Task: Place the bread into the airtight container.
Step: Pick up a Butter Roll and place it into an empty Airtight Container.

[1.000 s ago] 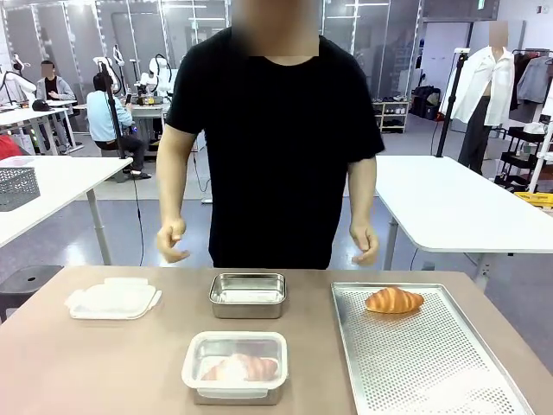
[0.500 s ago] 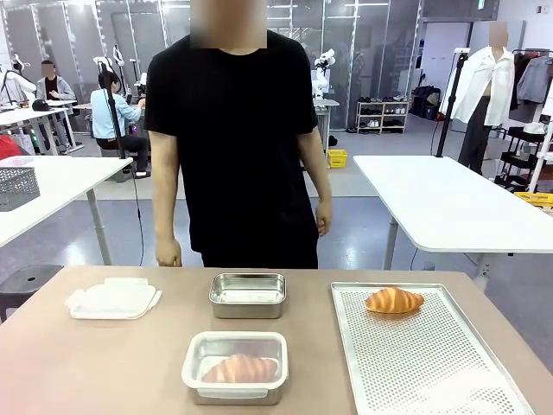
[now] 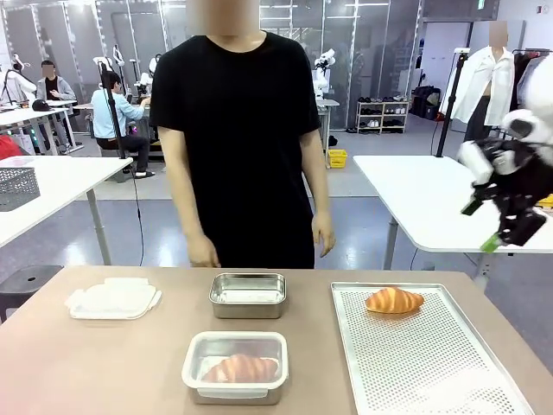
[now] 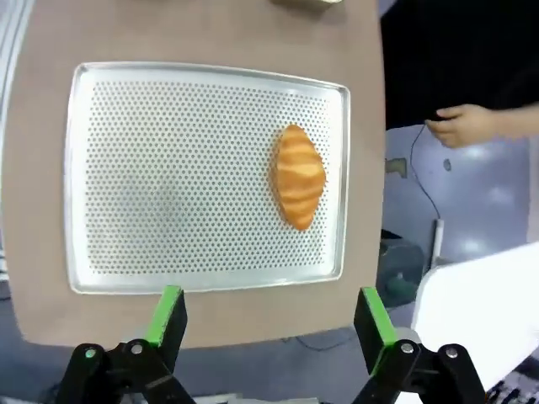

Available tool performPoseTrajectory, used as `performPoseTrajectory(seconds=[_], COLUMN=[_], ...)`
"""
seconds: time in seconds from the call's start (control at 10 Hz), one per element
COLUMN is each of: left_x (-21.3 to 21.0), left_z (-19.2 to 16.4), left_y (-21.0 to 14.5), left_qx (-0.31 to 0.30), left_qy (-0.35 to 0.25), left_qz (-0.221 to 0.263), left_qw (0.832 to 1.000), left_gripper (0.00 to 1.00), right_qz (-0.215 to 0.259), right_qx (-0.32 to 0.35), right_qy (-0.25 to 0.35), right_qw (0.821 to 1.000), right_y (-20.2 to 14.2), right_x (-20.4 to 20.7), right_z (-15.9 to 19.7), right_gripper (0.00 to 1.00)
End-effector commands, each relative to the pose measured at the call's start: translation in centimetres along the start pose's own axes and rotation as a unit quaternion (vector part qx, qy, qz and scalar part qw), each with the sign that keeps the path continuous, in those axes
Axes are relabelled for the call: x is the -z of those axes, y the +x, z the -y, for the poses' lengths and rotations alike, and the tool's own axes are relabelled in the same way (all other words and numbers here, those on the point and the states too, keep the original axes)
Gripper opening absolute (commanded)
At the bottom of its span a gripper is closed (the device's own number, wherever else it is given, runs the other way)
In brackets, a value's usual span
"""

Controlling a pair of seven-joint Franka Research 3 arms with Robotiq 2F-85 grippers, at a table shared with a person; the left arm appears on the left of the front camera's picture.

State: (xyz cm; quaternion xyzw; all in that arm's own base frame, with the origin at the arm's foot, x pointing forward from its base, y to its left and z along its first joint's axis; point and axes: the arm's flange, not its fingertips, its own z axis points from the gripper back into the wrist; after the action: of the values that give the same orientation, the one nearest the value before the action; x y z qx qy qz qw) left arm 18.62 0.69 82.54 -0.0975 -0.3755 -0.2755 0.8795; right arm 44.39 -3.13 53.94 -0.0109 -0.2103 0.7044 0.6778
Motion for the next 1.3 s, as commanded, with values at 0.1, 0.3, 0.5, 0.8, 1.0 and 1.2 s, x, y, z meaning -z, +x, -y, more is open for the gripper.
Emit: performPoseTrajectory(seconds=[0.1,0.3,0.5,0.8,1.0,1.2], left_x=[-0.1,-0.1,-0.1,-0.1,-0.1,-0.1], left_z=[0.0,0.0,0.0,0.0,0.0,0.0], left_y=[0.2,0.2,0.2,0.2,0.2,0.2], left_qx=[0.002,0.002,0.002,0.002,0.002,0.002], left_qy=[0.001,0.001,0.001,0.001,0.001,0.001], left_qz=[-0.001,-0.001,-0.001,-0.001,-0.001,-0.001], left_qw=[1.0,1.0,1.0,1.0,1.0,1.0], left_gripper=[1.0,1.0,1.0,1.0,1.0,1.0], right_qz=[-0.056,-0.051,-0.045,-0.045,-0.045,-0.039], right_qx=[-0.01,0.0,-0.023,-0.023,-0.023,-0.013], right_qy=[0.027,0.038,0.042,0.042,0.042,0.041], right_qw=[0.998,0.998,0.998,0.998,0.998,0.998], right_y=[2.0,2.5,2.5,2.5,2.5,3.7], right_x=[5.5,8.7,8.2,8.2,8.2,11.1], right_z=[1.7,1.9,1.4,1.4,1.4,3.1], right_gripper=[1.0,1.0,1.0,1.0,1.0,1.0])
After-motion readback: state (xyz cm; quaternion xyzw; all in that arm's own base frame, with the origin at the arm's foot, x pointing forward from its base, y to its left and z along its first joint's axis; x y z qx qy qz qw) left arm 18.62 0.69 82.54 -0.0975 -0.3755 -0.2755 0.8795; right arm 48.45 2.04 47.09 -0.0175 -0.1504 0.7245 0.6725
